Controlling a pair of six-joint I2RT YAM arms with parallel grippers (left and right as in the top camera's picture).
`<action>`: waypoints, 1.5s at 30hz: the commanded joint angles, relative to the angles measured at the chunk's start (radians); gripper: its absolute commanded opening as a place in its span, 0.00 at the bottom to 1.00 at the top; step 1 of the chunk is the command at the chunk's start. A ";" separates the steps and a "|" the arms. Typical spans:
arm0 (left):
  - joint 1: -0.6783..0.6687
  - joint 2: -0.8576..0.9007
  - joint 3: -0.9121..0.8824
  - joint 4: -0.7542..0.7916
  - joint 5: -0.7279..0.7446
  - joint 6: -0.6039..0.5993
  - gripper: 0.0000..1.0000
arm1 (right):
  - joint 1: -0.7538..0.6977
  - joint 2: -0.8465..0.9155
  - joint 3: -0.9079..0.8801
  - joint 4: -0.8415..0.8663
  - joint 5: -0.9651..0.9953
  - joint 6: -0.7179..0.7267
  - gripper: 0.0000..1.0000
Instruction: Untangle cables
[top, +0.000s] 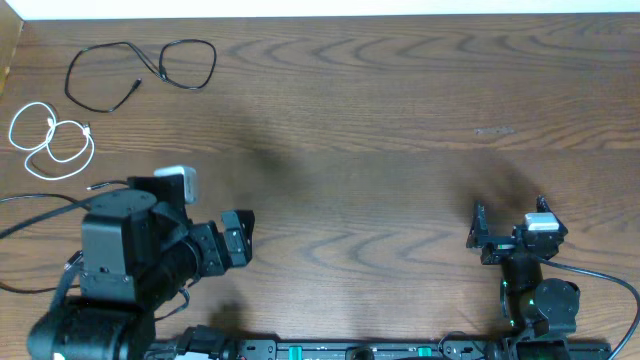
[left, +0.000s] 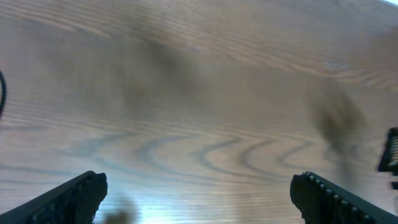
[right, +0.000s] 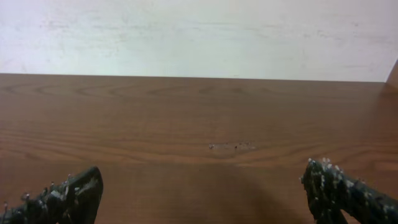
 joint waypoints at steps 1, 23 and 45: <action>-0.003 -0.084 -0.104 0.064 -0.025 0.113 1.00 | 0.006 -0.006 -0.003 -0.003 -0.002 0.010 0.99; -0.001 -0.491 -0.644 0.458 -0.018 0.255 1.00 | 0.006 -0.005 -0.003 -0.003 -0.002 0.010 0.99; 0.029 -0.804 -1.202 1.122 0.067 0.254 1.00 | 0.006 -0.005 -0.003 -0.003 -0.002 0.010 0.99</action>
